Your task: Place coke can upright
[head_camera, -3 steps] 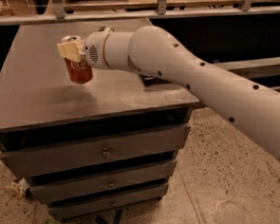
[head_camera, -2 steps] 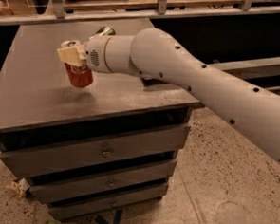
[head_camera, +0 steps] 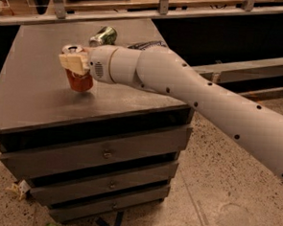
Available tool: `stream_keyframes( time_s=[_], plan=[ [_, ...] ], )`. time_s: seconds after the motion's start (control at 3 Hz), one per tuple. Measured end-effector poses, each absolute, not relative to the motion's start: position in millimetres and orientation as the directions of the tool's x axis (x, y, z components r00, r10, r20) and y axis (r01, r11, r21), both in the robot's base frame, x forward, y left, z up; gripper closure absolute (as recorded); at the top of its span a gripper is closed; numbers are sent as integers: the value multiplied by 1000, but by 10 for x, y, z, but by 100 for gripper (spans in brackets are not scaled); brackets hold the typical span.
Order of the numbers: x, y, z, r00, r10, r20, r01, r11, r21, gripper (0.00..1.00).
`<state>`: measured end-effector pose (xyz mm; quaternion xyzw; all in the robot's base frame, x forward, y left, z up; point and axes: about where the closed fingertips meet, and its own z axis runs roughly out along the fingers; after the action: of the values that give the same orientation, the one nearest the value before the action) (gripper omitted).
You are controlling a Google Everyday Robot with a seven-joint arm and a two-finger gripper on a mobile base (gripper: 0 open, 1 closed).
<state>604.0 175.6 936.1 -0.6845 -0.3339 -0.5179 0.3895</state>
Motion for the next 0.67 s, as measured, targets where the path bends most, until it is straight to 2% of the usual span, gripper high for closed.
stream_keyframes(
  time_s=[0.67],
  plan=[
    [5961, 1772, 9381, 200, 40, 979, 886, -435, -163, 100]
  ],
)
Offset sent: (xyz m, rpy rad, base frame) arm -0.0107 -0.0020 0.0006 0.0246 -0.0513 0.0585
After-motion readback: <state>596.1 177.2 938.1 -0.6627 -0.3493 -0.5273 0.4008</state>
